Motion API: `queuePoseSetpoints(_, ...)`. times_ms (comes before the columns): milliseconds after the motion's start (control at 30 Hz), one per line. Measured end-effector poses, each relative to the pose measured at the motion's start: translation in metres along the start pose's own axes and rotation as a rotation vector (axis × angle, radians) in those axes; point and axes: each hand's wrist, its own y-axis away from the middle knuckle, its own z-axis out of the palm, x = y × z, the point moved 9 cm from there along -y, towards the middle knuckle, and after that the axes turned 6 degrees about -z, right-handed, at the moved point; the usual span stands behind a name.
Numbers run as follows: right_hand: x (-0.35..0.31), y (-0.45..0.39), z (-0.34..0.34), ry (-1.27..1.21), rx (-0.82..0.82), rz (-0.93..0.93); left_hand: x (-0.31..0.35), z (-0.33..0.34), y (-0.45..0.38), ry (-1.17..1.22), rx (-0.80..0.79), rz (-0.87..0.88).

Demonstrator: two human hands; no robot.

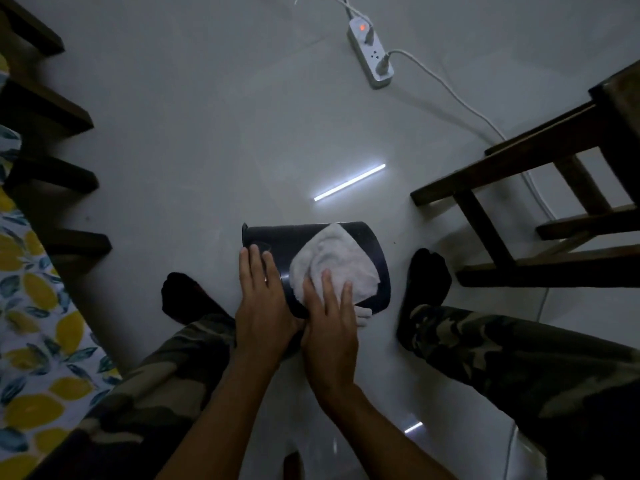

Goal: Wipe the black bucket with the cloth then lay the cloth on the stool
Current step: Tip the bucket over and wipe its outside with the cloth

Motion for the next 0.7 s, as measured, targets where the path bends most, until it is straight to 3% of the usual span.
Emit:
queuePoseSetpoints(100, -0.009, -0.006, -0.017, -0.015, -0.042, 0.012, 0.002, -0.005, -0.003, 0.035, 0.042, 0.015)
queuePoseSetpoints(167, -0.007, -0.011, -0.024, -0.120, -0.143, 0.025, 0.001, -0.008, 0.003, 0.188, 0.071, 0.004)
queuePoseSetpoints(300, -0.009, -0.024, -0.046, -0.350, -0.270, -0.012, -0.023, -0.007, 0.020, 0.712, 0.029, -0.378)
queuePoseSetpoints(367, -0.010, -0.024, -0.052, -0.416, -0.363, 0.053, -0.029, -0.009, 0.021, 0.754, -0.011, -0.465)
queuePoseSetpoints(700, -0.006, -0.032, -0.112, -0.739, -0.058, 0.235, 0.042, -0.083, 0.004, 0.440, 0.226, 0.026)
